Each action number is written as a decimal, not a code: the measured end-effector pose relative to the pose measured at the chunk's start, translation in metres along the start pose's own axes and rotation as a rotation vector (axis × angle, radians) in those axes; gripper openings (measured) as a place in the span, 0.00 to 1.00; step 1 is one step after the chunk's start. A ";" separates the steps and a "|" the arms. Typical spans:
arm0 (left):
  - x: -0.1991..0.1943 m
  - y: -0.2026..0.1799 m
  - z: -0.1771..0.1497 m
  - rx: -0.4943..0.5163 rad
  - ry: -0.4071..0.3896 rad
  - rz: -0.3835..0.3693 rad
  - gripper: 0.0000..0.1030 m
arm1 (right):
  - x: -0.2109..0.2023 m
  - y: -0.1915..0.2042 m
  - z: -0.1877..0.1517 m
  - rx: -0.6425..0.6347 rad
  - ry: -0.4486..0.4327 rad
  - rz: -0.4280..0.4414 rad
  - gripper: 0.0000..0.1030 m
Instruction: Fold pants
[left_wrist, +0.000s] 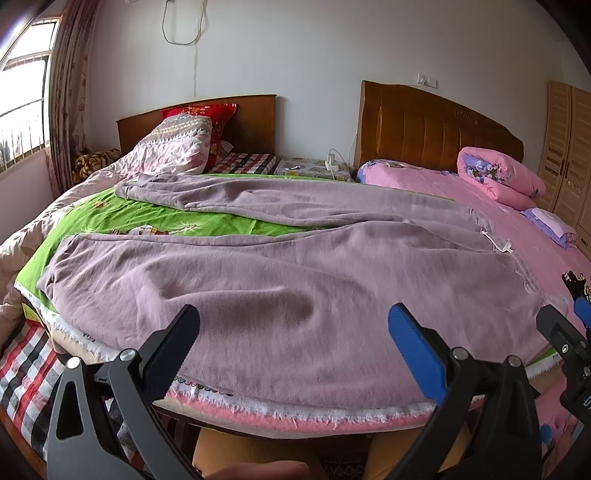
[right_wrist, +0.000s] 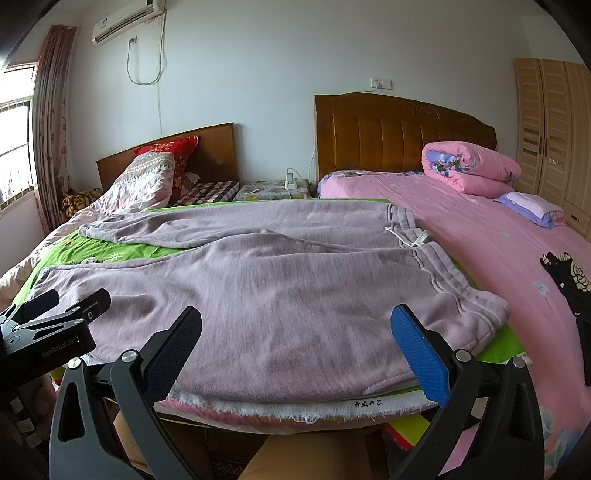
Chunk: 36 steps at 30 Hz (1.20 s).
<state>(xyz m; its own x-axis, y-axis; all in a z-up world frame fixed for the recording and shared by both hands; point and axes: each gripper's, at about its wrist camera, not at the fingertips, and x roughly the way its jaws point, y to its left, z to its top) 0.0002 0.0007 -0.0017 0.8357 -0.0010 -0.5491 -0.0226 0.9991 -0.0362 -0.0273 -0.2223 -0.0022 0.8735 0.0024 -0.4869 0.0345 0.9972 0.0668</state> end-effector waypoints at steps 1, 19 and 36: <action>0.000 0.001 -0.001 0.001 0.001 0.000 0.99 | 0.000 0.000 0.000 0.002 0.000 0.000 0.96; 0.001 0.004 -0.002 0.013 0.025 -0.006 0.99 | 0.000 -0.003 0.003 0.037 -0.004 -0.022 0.96; -0.016 0.002 -0.003 0.007 -0.032 0.053 0.99 | 0.003 -0.006 -0.001 0.036 0.010 -0.017 0.96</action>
<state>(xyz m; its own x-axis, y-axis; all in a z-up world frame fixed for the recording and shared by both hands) -0.0152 0.0023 0.0049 0.8509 0.0528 -0.5227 -0.0630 0.9980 -0.0018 -0.0257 -0.2284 -0.0053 0.8676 -0.0136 -0.4970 0.0668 0.9937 0.0894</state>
